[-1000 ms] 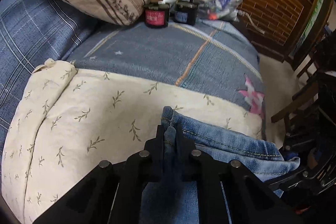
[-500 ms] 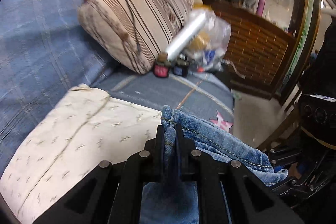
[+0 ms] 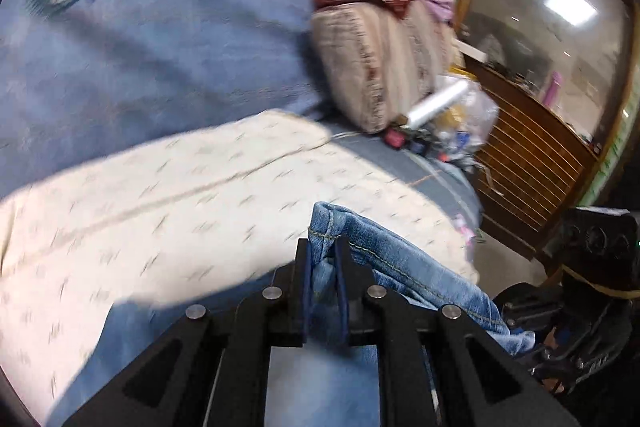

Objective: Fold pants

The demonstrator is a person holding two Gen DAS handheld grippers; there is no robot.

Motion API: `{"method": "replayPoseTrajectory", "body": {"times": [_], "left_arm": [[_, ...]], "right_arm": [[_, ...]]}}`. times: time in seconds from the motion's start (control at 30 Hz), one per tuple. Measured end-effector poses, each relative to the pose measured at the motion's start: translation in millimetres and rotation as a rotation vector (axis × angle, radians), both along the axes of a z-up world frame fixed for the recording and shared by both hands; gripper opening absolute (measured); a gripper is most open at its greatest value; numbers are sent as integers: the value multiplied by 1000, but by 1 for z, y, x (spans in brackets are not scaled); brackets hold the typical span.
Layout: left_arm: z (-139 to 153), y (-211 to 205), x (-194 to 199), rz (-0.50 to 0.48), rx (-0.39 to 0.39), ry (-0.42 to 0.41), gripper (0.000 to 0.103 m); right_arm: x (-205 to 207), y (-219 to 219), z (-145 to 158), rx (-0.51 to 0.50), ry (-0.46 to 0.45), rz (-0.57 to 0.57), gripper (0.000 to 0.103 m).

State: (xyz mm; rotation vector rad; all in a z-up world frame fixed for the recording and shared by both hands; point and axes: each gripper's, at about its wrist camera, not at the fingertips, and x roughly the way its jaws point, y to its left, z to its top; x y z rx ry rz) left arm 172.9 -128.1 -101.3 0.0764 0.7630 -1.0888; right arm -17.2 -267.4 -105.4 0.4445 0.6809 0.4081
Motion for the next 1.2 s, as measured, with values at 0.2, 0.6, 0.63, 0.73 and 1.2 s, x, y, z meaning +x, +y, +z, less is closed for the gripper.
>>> {"method": "replayPoseTrajectory", "body": {"times": [0.2, 0.6, 0.63, 0.73, 1.2], "left_arm": [[-37, 52, 28, 235, 30, 97, 16], [-41, 94, -11, 333, -12, 306, 70], [-43, 92, -11, 345, -18, 350, 71], [-54, 75, -6, 370, 36, 418, 72], [-27, 25, -7, 307, 108, 247, 13]], "right_arm": [[22, 41, -50, -2, 157, 69, 31], [1, 32, -67, 103, 116, 137, 66], [-2, 27, -67, 91, 103, 118, 66], [-2, 20, -68, 74, 99, 81, 63], [10, 28, -81, -26, 123, 67, 54]]}}
